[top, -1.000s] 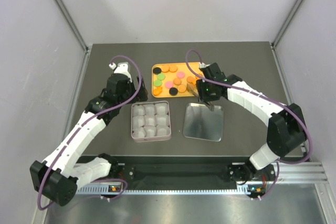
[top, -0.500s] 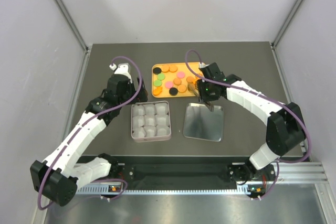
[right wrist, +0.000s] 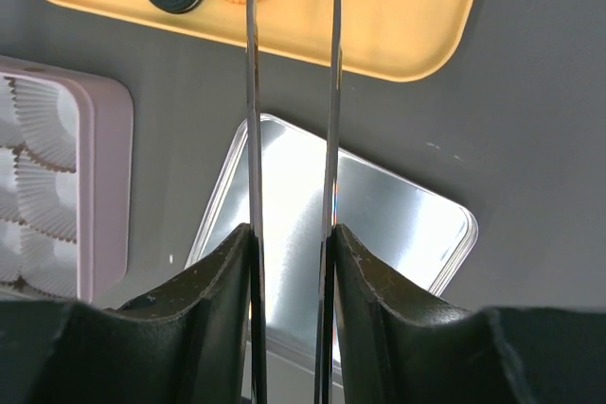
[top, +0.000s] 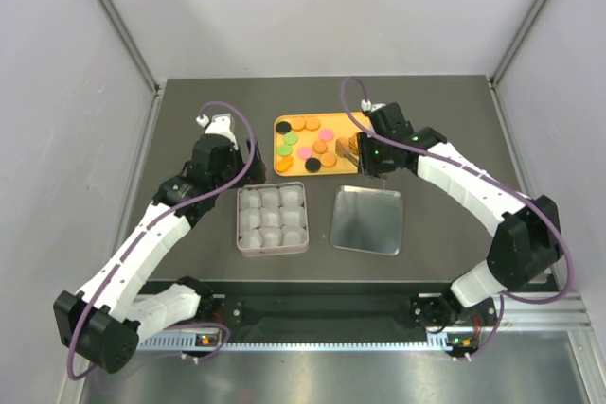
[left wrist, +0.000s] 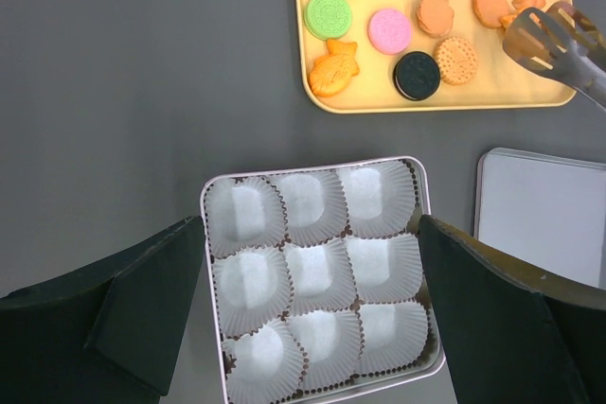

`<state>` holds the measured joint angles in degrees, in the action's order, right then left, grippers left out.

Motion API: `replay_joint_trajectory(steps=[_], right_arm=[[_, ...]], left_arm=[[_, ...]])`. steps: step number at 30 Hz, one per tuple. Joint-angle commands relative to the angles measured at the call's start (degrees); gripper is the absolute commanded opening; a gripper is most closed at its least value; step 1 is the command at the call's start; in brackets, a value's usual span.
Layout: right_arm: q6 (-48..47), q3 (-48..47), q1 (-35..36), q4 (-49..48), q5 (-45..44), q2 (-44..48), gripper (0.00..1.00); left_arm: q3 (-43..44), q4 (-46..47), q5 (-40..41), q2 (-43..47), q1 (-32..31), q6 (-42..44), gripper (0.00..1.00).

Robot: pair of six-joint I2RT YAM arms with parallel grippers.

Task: Pack the cookies

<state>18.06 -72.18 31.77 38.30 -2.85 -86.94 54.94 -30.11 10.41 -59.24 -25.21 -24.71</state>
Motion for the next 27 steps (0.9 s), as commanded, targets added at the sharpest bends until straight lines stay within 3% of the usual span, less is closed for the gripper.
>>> replay_joint_trajectory(steps=[1, 5, 13, 21, 27], right_arm=[[-0.5, -4.3, 1.3, 0.6, 1.9, 3.5, 0.29], [-0.8, -7.3, 3.6, 2.7, 1.5, 3.2, 0.27], [0.3, -14.8, 14.6, 5.4, 2.0, -0.2, 0.27], [1.2, -22.3, 26.6, 6.0, 1.6, -9.4, 0.27], [1.2, -24.7, 29.8, 5.5, 1.7, -14.3, 0.27]], left_arm=[[1.3, 0.9, 1.5, 1.5, 0.1, 0.7, 0.99], [2.6, 0.9, 3.6, 1.5, 0.2, 0.8, 0.99], [8.2, -1.0, 6.5, 0.8, 1.7, 0.3, 0.99], [16.2, -2.6, 8.1, -1.4, 3.2, 0.5, 0.99], [17.3, -2.7, 8.9, -1.6, 3.3, 0.4, 0.99]])
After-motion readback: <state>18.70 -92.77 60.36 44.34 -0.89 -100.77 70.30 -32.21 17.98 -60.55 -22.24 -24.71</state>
